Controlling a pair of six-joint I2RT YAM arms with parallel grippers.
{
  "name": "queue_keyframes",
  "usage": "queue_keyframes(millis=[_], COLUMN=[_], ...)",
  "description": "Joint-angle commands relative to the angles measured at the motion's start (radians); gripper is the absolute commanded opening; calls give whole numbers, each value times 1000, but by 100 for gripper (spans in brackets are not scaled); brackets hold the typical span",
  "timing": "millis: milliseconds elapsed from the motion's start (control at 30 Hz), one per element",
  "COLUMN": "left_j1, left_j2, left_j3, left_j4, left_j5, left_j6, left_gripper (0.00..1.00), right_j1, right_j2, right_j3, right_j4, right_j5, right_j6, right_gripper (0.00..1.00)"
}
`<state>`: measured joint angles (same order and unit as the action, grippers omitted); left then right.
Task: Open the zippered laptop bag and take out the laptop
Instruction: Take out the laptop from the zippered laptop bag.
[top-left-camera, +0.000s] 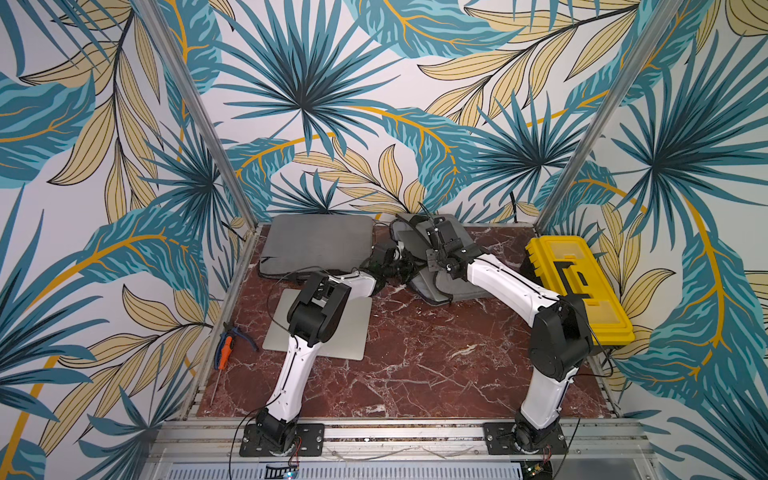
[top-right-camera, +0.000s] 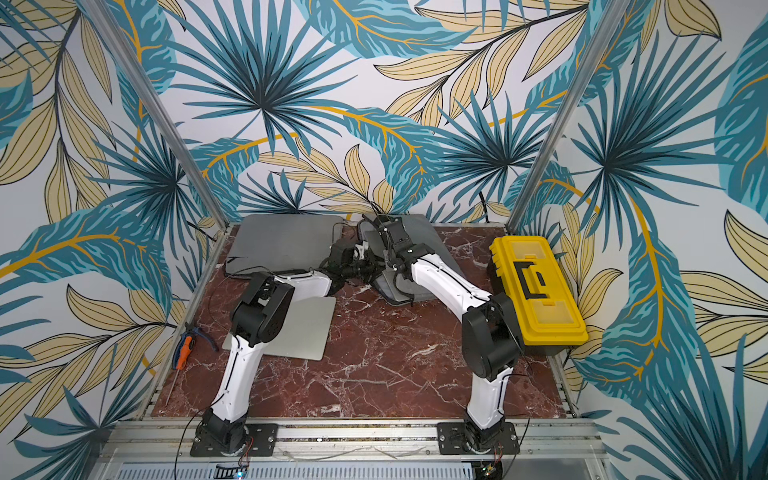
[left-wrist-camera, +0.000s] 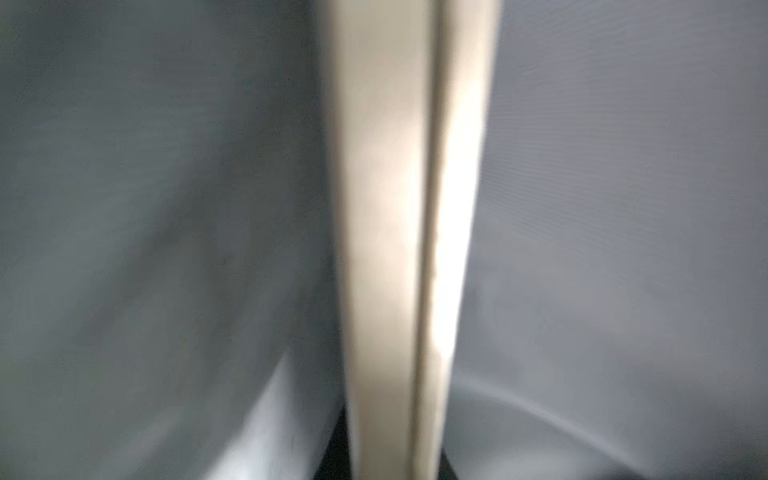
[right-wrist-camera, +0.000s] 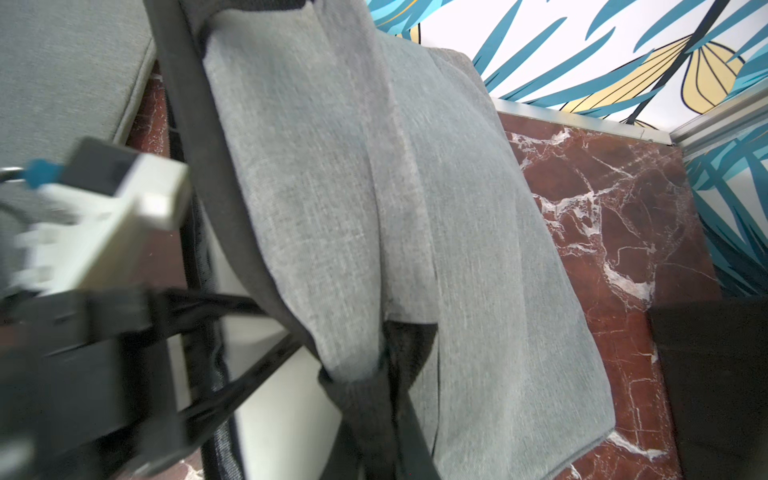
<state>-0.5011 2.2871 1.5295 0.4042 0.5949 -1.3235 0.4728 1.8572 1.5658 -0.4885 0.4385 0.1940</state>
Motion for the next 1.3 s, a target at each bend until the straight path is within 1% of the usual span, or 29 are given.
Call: queue_keyframes(millis=[0,167,467,667,767,1000,1133,1267], left_j1=[11,36,73,95,126,175,212,259], left_j2=[-150,-274,-437,-525,-578,-666,-723,-777], left_j3=[-79,-214,-381,-479,-536,-642,-703,-769], left_j4=[125,157,157,157,157,155,156,156], left_j5=[44,75,147,198,220,302,356,432], left_j6=[76,79,74,70,75,63,58,50], left_gripper=[0,0,0,0,0,0,0,0], right_j1=[-30,-53,-96,-126,-144,-170,-182,-194], right_j2=[5,22,87,90,85,79,75,56], right_j3=[-2,3,42,-19,-53,-105,-129,-163], right_j4=[99,115,96,201,245,312,305,280], right_j5=[32,32,46,-11,-58,-131,-134,-168], right_j6=[-17,-30,-22,-113,-154,-211,-204,-162], right_gripper=[0,0,0,0,0,0,4,19])
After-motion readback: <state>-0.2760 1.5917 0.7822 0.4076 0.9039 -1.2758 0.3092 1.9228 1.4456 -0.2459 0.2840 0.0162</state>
